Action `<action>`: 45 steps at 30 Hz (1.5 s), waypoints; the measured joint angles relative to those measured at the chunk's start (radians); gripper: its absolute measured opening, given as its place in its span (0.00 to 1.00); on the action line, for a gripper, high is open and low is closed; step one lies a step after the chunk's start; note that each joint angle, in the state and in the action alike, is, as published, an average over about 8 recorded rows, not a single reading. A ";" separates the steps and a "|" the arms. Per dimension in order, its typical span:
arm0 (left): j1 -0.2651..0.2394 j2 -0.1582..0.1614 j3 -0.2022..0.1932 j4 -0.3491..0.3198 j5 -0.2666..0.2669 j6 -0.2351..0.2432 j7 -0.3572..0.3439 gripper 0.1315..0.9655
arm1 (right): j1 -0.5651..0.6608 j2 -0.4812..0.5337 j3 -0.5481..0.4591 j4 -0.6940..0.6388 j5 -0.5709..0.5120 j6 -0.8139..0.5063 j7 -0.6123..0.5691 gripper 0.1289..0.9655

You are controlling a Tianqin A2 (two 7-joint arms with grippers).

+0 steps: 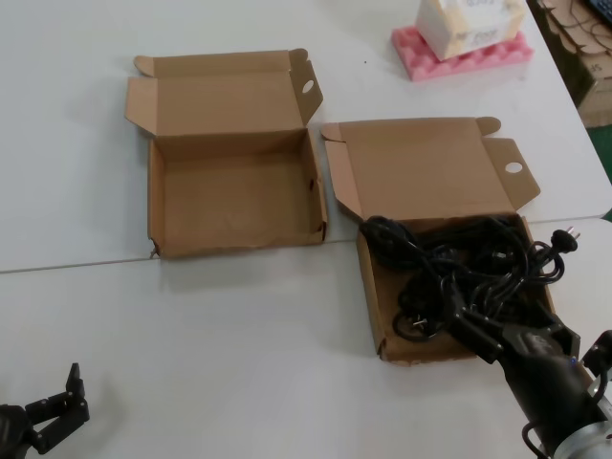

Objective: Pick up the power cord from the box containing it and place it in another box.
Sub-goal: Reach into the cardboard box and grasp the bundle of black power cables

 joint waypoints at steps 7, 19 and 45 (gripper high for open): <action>0.000 0.000 0.000 0.000 0.000 0.000 0.000 1.00 | 0.000 0.000 0.000 0.000 0.000 0.000 0.000 1.00; 0.000 0.000 0.000 0.000 0.000 0.000 0.000 1.00 | 0.000 0.000 0.000 0.000 0.000 0.000 0.000 1.00; 0.000 0.000 0.000 0.000 0.000 0.000 0.000 1.00 | -0.003 0.024 -0.011 0.007 0.007 0.004 0.000 1.00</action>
